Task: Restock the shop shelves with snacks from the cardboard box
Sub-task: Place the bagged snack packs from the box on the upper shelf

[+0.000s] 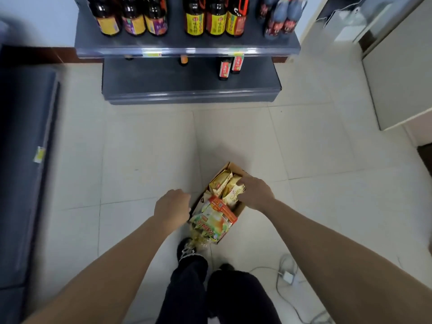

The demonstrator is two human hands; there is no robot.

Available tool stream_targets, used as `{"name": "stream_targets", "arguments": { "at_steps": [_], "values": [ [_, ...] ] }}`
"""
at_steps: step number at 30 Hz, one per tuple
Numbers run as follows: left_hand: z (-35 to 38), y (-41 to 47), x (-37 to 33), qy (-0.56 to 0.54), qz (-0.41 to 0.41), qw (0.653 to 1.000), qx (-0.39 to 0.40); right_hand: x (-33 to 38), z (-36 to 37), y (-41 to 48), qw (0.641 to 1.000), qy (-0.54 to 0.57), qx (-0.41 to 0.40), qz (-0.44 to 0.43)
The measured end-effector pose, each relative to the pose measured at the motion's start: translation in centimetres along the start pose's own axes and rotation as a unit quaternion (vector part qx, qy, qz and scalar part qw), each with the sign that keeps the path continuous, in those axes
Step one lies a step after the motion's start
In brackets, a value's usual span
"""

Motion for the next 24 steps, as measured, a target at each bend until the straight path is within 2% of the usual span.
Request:
{"name": "stream_targets", "arguments": {
  "at_steps": [4,9,14,19,24],
  "values": [
    [3.3,1.7,-0.4,-0.033,-0.054,0.998,0.02,-0.9,1.0,3.6,0.998,-0.036,0.025,-0.041],
    [7.7,3.5,-1.5,-0.102,-0.168,0.98,0.043,-1.6,3.0,8.3,0.989,-0.09,0.073,-0.093],
    [13.4,4.9,-3.6,-0.17,-0.259,0.948,0.068,-2.5,7.0,12.3,0.971,-0.138,0.112,-0.158],
    [19.5,5.9,-5.2,-0.232,-0.3,0.921,0.092,-3.8,11.9,15.2,0.948,-0.199,0.15,-0.201],
    [26.5,7.7,-5.1,-0.325,-0.355,0.872,0.091,-4.8,17.7,18.8,0.936,-0.225,0.169,-0.212]
  ]
}}
Point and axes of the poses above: each hand's wrist, its own y-axis towards the middle knuckle, its own z-axis out of the palm, x = y × z, the point moved 3 cm from there along y, towards the middle knuckle
